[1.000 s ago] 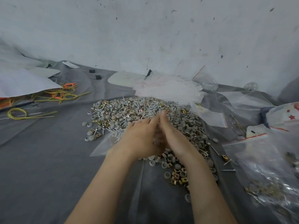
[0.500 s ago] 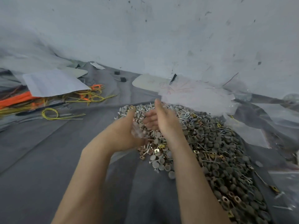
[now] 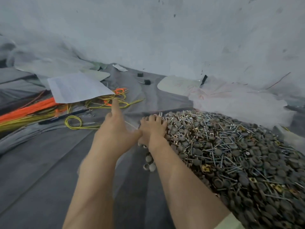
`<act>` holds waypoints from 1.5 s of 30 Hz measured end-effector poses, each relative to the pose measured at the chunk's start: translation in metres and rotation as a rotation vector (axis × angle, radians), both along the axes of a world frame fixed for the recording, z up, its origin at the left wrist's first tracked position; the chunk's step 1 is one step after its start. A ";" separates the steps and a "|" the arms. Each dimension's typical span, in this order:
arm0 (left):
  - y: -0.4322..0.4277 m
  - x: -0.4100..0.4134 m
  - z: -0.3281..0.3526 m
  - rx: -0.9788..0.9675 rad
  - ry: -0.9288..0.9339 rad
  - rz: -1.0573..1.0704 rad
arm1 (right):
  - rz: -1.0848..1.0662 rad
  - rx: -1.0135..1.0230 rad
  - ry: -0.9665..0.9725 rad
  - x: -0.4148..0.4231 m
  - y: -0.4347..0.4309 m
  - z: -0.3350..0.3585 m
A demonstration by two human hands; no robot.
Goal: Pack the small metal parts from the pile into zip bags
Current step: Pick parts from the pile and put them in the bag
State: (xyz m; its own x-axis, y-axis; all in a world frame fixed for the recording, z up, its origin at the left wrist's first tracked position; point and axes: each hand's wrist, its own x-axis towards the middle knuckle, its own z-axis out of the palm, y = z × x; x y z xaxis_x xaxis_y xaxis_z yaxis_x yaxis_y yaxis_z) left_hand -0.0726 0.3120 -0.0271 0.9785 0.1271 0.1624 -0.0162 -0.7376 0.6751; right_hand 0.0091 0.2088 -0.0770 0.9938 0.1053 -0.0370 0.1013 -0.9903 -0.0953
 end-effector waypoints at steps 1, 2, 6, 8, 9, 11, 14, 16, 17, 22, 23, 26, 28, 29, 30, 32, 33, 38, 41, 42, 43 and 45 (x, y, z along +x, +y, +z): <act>-0.001 -0.002 0.000 -0.003 -0.009 -0.003 | 0.007 -0.007 -0.008 -0.011 0.001 -0.001; -0.001 -0.003 0.001 -0.009 -0.011 -0.007 | 0.017 -0.003 -0.016 -0.024 0.003 -0.003; -0.006 -0.016 0.003 -0.038 -0.014 -0.009 | 0.099 -0.059 -0.090 -0.080 -0.005 -0.012; -0.011 -0.025 0.005 -0.035 -0.019 -0.026 | 0.122 -0.065 -0.146 -0.108 -0.020 -0.015; -0.014 -0.030 0.005 -0.033 -0.019 -0.037 | 0.129 -0.058 -0.164 -0.121 -0.030 -0.015; -0.020 -0.041 0.005 -0.022 -0.012 -0.058 | 0.125 -0.053 -0.201 -0.143 -0.050 -0.016; -0.031 -0.061 -0.003 -0.010 0.021 -0.087 | 0.086 -0.069 -0.266 -0.166 -0.082 -0.015; -0.040 -0.075 -0.016 0.013 0.020 -0.097 | 0.037 -0.038 -0.299 -0.177 -0.102 -0.015; -0.045 -0.082 -0.025 0.033 0.007 -0.098 | 0.015 -0.016 -0.306 -0.182 -0.109 -0.016; -0.071 -0.102 -0.059 0.071 -0.142 -0.106 | -0.011 0.138 -0.307 -0.197 -0.118 -0.021; -0.074 -0.102 -0.062 0.059 -0.180 -0.110 | -0.011 0.193 -0.321 -0.198 -0.118 -0.021; -0.080 -0.093 -0.058 0.034 -0.326 -0.083 | -0.014 0.288 -0.372 -0.198 -0.123 -0.018; -0.087 -0.086 -0.052 0.000 -0.369 -0.056 | -0.036 0.299 -0.385 -0.197 -0.125 -0.017; -0.092 -0.083 -0.051 -0.022 -0.370 -0.051 | -0.052 0.308 -0.396 -0.198 -0.125 -0.016; -0.097 -0.081 -0.052 -0.040 -0.366 -0.051 | -0.068 0.324 -0.410 -0.197 -0.125 -0.016; -0.105 -0.078 -0.058 -0.058 -0.371 -0.064 | -0.107 0.379 -0.429 -0.196 -0.127 -0.016; -0.107 -0.079 -0.062 -0.066 -0.371 -0.077 | -0.129 0.418 -0.437 -0.195 -0.127 -0.015; -0.111 -0.078 -0.074 -0.087 -0.385 -0.158 | -0.230 0.629 -0.508 -0.190 -0.130 -0.010; -0.115 -0.081 -0.076 -0.090 -0.350 -0.236 | -0.282 0.691 -0.573 -0.191 -0.133 -0.007; -0.115 -0.081 -0.076 -0.089 -0.345 -0.247 | -0.295 0.668 -0.605 -0.191 -0.135 -0.006; -0.115 -0.082 -0.077 -0.082 -0.340 -0.253 | -0.297 0.654 -0.634 -0.190 -0.136 -0.006; -0.115 -0.083 -0.075 -0.055 -0.337 -0.258 | -0.271 0.706 -0.679 -0.190 -0.139 -0.006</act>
State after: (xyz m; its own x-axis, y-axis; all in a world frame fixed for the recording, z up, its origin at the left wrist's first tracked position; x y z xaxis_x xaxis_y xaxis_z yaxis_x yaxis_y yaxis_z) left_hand -0.1554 0.1965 -0.1024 0.8727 -0.0978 0.4784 -0.4221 -0.6435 0.6385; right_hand -0.1808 0.0701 -0.0827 0.7753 -0.3474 0.5275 0.1321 -0.7275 -0.6733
